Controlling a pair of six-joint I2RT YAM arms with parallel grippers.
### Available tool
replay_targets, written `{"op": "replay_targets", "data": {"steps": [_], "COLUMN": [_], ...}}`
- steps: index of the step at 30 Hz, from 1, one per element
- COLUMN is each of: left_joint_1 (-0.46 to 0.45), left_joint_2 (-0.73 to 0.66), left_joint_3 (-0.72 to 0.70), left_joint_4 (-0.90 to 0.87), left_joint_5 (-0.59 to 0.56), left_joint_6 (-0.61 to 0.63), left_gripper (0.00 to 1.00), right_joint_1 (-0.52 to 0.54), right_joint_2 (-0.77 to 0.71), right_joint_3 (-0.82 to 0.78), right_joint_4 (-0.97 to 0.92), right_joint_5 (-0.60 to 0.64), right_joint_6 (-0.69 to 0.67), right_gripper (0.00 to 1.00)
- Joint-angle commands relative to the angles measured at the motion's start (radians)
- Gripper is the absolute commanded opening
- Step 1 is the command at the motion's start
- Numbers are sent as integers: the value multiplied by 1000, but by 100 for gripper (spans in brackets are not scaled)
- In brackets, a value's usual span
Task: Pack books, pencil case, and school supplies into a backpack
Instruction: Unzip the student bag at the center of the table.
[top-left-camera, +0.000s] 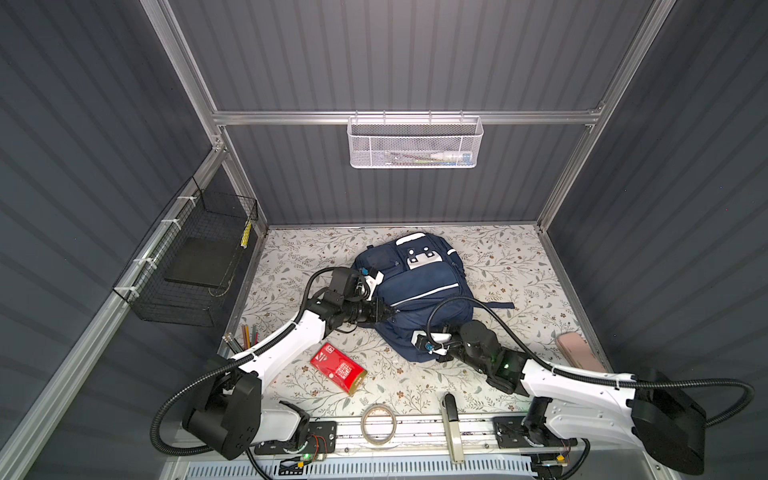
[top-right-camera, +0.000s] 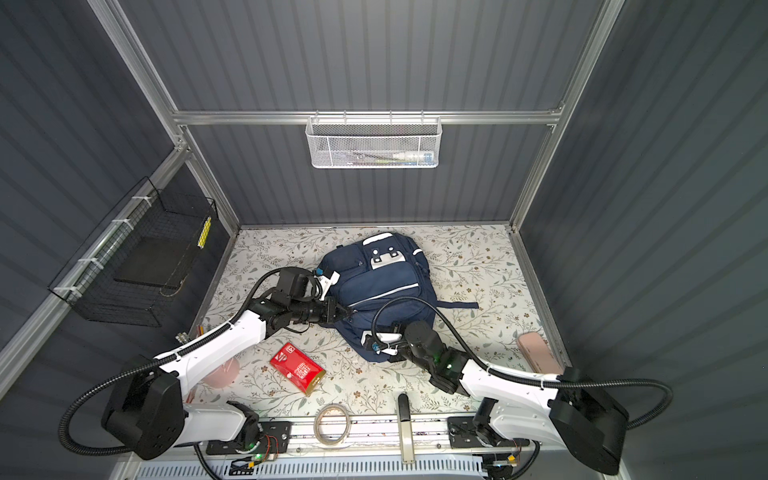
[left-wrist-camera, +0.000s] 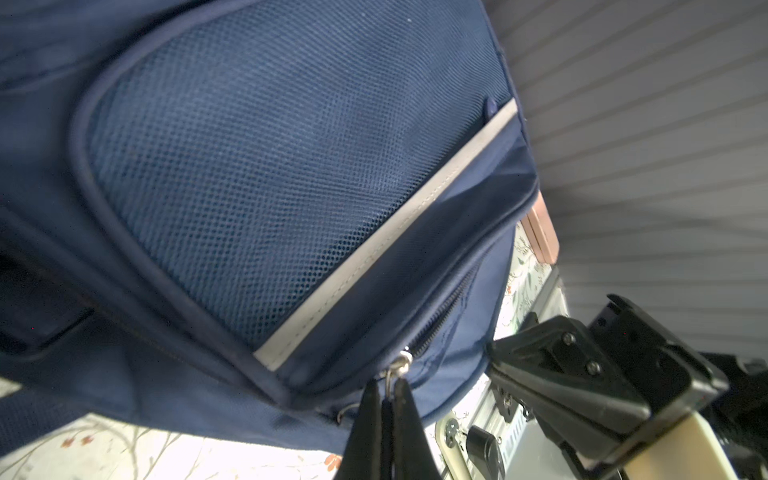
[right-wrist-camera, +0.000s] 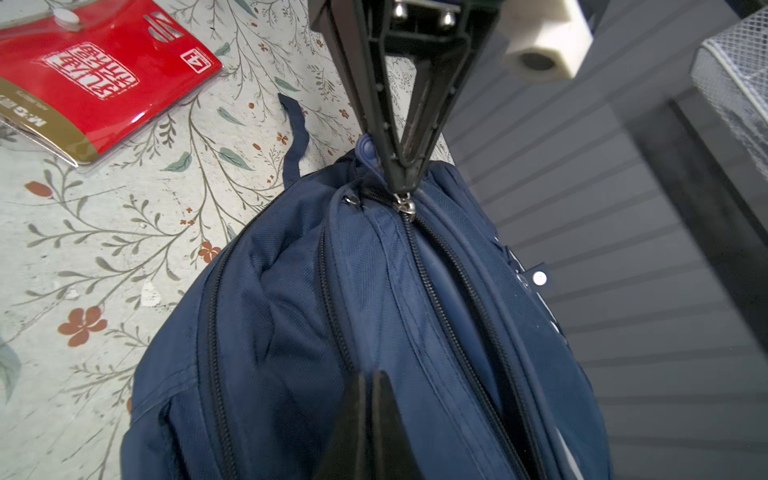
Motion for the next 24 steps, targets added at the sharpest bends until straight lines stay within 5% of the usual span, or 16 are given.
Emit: {"op": "replay_targets", "data": {"steps": [1, 3, 6, 10, 15, 24], "left_joint_1": [105, 79, -9, -63, -70, -71], "left_joint_2": [-16, -47, -61, -69, -87, -116], "left_joint_3": [6, 3, 9, -14, -7, -1], "left_joint_4": [109, 112, 90, 120, 105, 46], "left_joint_5": [-227, -171, -189, -195, -193, -210], "left_joint_6": [42, 32, 25, -16, -11, 11], "left_gripper": [0, 0, 0, 0, 0, 0], "right_joint_1": [-31, -31, -31, -31, -31, -111], "right_joint_2": [-52, -71, -123, -143, 2, 249], "right_joint_3": [-50, -24, -8, 34, 176, 387], "right_joint_4": [-124, -128, -107, -79, -138, -250], "right_joint_5": [59, 72, 5, 9, 84, -21], "right_joint_6": [40, 87, 140, 146, 37, -58], "right_gripper": [0, 21, 40, 46, 55, 52]}}
